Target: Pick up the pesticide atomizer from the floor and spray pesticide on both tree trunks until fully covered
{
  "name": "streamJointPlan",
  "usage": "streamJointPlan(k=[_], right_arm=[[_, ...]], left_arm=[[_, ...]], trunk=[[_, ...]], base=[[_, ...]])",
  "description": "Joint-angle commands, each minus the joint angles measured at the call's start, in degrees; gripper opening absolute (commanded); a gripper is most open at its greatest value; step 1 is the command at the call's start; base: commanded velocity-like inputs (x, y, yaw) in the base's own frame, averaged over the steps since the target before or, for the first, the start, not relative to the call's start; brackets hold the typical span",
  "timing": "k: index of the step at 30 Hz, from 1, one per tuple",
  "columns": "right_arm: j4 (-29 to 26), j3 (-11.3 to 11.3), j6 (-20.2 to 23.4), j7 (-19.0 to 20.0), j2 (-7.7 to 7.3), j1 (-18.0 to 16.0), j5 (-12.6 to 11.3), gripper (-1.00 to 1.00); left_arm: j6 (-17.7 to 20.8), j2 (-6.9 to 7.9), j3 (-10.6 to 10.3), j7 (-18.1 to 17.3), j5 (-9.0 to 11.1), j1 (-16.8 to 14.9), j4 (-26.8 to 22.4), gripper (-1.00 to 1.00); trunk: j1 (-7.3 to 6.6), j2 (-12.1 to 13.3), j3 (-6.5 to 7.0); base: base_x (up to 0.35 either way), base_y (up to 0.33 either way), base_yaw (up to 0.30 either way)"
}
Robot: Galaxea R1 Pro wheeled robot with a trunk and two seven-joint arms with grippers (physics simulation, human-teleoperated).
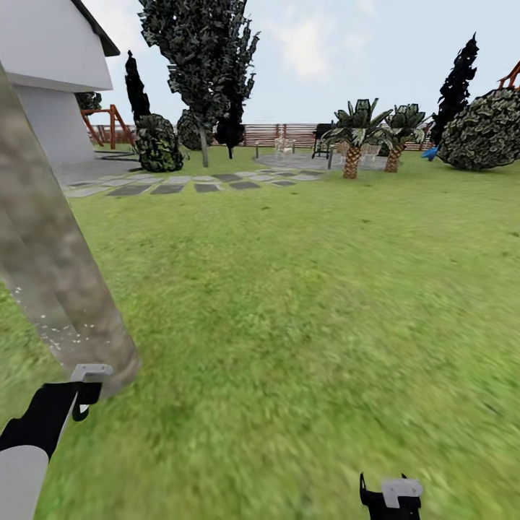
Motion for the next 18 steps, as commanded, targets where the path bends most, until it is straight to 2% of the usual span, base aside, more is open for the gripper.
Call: streamJointPlan(k=[1,6,18], right_arm=[[0.0,0.0,0.0,0.0,0.0,0.0,0.0,1.0],[0.0,0.0,0.0,0.0,0.0,0.0,0.0,1.0],[0.0,0.0,0.0,0.0,0.0,0.0,0.0,1.0]], left_arm=[[0.0,0.0,0.0,0.0,0.0,0.0,0.0,-1.0],[0.0,-0.07,0.0,0.0,0.0,0.0,0.0,-1.0],[0.1,-0.05,0.0,0.0,0.0,0.0,0.0,-1.0]], trunk=[[0.0,0.0,0.0],[0.0,0.0,0.0],[0.0,0.0,0.0]], base=[[0.253,-0.172,0.0],[0.253,-0.172,0.104],[0.248,-0.172,0.275]])
